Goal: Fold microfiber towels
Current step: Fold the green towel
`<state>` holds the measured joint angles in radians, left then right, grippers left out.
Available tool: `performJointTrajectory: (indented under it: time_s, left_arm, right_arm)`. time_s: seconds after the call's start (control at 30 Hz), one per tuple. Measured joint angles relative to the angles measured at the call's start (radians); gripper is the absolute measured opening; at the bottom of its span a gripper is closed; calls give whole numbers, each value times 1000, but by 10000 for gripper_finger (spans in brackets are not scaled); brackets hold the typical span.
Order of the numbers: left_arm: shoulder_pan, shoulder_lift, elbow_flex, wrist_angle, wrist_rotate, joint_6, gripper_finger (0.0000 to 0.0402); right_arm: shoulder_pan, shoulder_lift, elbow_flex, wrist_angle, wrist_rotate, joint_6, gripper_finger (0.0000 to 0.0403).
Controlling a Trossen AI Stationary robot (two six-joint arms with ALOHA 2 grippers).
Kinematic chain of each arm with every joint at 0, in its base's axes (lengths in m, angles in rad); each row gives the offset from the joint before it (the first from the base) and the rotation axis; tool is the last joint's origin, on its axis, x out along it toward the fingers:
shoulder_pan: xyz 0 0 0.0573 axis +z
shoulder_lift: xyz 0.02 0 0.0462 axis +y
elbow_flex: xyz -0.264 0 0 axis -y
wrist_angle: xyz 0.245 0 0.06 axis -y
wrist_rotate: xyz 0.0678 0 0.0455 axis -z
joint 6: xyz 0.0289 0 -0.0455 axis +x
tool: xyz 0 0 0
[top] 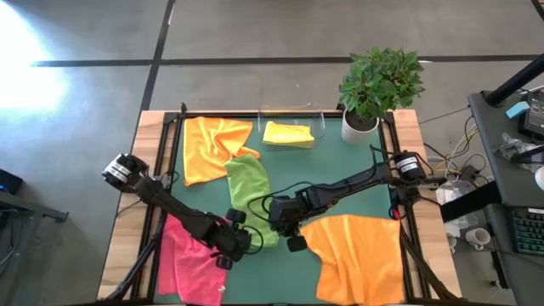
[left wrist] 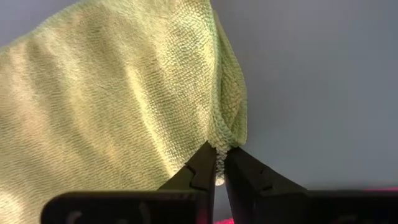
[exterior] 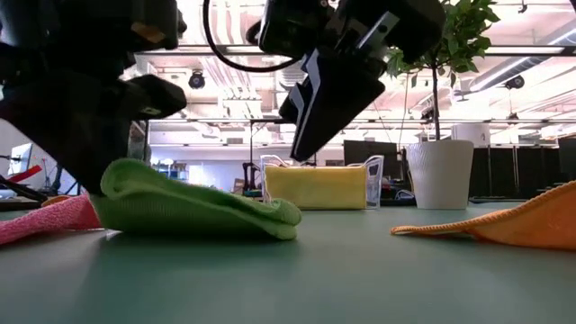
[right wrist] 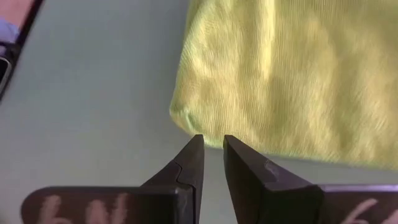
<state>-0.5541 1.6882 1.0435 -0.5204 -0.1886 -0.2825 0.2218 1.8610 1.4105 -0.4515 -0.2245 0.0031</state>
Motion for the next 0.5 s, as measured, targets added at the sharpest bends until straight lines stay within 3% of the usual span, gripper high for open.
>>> performJointTrajectory:
  time_s: [0.2, 0.5]
  left_arm:
    - [0, -39, -2, -23, -3, -1, 12]
    - [0, -53, -2, -68, -9, -40, 12]
  right_arm:
    - [6, 0, 46, 16, 23, -73, 65]
    - [-15, 2, 86, -38, 24, -86, 151]
